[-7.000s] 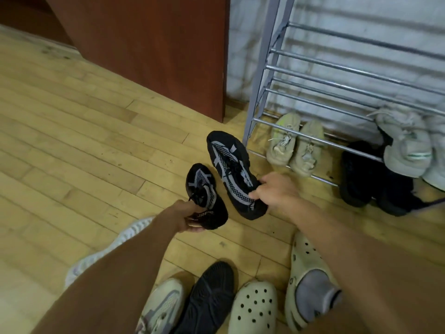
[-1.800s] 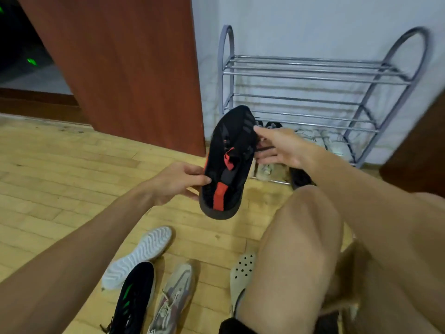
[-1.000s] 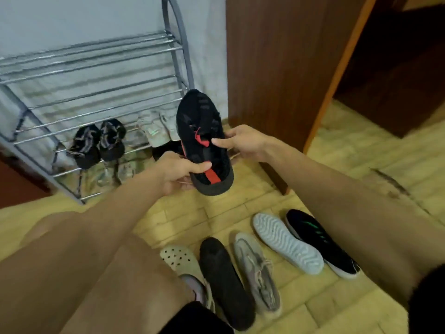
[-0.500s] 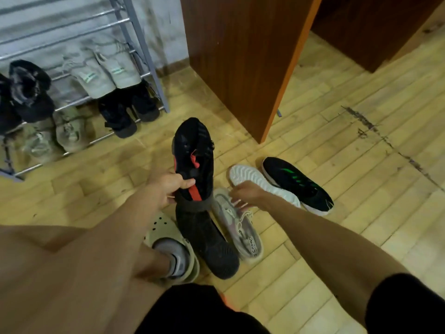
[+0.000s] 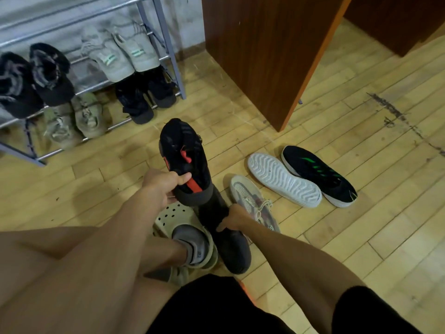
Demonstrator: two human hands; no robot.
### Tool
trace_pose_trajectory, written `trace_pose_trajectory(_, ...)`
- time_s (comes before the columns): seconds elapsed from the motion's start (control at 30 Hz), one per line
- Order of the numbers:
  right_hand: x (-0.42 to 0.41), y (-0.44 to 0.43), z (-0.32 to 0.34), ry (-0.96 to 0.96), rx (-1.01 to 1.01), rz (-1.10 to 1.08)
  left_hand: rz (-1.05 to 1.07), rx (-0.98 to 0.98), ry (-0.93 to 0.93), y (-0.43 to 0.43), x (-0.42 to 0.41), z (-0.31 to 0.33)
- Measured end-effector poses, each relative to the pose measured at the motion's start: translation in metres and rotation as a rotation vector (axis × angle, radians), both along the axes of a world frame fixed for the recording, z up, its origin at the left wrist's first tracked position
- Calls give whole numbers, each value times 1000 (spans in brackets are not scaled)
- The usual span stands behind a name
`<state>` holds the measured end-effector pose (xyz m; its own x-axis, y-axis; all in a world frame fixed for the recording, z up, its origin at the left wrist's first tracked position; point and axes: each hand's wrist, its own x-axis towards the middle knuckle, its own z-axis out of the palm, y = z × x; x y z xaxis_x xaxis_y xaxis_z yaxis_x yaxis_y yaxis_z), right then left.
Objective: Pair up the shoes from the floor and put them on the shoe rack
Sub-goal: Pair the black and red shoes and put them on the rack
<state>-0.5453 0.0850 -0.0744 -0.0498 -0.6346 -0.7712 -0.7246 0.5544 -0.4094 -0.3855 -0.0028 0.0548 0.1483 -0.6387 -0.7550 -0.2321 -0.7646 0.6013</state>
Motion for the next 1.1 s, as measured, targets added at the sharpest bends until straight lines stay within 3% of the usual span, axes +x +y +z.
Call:
trace_pose_trajectory(0.17, -14, -22, 23, -73, -288, -160, 134, -87, -18, -4, 10, -5)
trace_pose_trajectory(0.33, -34, -25, 32, 212, -607, -113, 168, -99, -53, -7, 16, -12)
trace_pose_trajectory(0.5, -51, -20, 28, 138, -434, 38, 151, -69, -47, -8, 13, -17)
trace_pose_trajectory(0.6, -63, -24, 27, 351, -375, 64, 105, -34, -41, -8, 12, -22)
trace_pose_trajectory(0.8, -59, -20, 36, -5, 51, 1, 69, 9, -69, -8, 14, -29)
trace_pose_trajectory(1.1, -53, -29, 43, 4, 172, -105, 142, -32, -67, -3, 12, -19)
